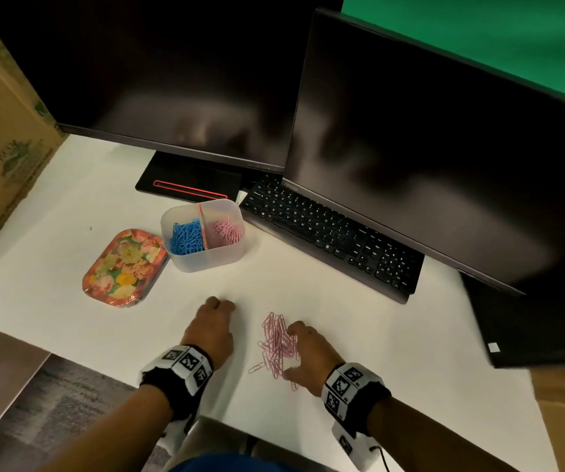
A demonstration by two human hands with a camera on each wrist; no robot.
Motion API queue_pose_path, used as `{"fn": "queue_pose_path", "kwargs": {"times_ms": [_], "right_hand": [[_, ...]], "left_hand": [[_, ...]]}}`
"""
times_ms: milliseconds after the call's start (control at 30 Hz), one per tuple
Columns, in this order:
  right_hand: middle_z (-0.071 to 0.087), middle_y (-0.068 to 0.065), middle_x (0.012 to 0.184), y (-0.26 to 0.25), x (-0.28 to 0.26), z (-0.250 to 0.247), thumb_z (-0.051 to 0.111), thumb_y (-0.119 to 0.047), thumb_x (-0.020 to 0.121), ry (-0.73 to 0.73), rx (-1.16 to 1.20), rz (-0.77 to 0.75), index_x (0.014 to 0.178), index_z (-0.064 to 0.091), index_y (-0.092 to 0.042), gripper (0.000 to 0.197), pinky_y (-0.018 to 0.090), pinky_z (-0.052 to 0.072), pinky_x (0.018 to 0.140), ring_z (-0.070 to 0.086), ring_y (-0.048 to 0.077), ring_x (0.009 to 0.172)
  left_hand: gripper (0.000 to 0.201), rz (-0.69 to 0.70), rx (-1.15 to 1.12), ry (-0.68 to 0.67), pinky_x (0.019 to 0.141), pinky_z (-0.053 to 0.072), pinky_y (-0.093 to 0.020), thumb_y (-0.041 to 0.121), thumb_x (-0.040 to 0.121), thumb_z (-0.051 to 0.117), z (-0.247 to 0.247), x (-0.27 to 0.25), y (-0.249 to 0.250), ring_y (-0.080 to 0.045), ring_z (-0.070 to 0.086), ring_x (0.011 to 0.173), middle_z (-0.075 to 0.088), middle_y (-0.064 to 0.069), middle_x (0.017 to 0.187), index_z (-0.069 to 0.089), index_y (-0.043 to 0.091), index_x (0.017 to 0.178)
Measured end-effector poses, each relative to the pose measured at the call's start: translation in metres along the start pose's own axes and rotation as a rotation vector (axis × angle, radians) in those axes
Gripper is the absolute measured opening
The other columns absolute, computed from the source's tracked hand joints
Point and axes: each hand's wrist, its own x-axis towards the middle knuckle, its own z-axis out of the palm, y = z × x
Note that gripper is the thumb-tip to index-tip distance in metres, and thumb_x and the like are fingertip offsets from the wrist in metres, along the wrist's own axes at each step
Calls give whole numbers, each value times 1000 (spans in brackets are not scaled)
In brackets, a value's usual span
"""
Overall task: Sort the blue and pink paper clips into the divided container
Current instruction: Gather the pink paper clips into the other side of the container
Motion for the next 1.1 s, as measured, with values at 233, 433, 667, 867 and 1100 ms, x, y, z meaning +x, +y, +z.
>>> {"fn": "queue_pose_path", "kwargs": {"times_ms": [233,433,667,867,1100], "right_hand": [[43,7,135,-15,17,-12,79,-30,71,16,-37,-24,143,27,-22,89,35,42,103,47,27,123],[59,3,110,-22,31,-13,68,-20,78,69,-10,-95,111,57,-21,34,32,50,86,58,22,99],[67,3,97,-19,40,-19,58,-14,85,123,-18,-80,95,68,-17,15,31,55,76,63,21,87],[67,4,88,-28,41,-37,63,-13,85,158,183,-20,96,71,-17,14,22,54,64,65,19,72],[72,5,99,-82,30,-56,68,-10,78,146,162,-305,106,69,-18,29,21,52,76,67,16,84]], "left_hand": [[25,195,-123,-133,79,53,-32,17,74,60,28,-9,42,-21,62,84,60,5,89,66,30,95],[37,68,-481,-123,45,54,-30,-10,66,46,24,-8,48,-18,65,51,70,-3,70,59,19,83],[30,16,-701,-38,81,54,-27,-6,74,59,28,-4,39,-10,69,81,73,4,80,63,22,84],[14,-206,-1041,109,92,53,-47,19,78,60,20,16,29,-26,66,82,71,-4,86,67,21,89],[42,-413,-1768,-225,51,52,-28,40,100,35,-4,21,57,-21,61,65,63,-7,75,63,12,87]]}}
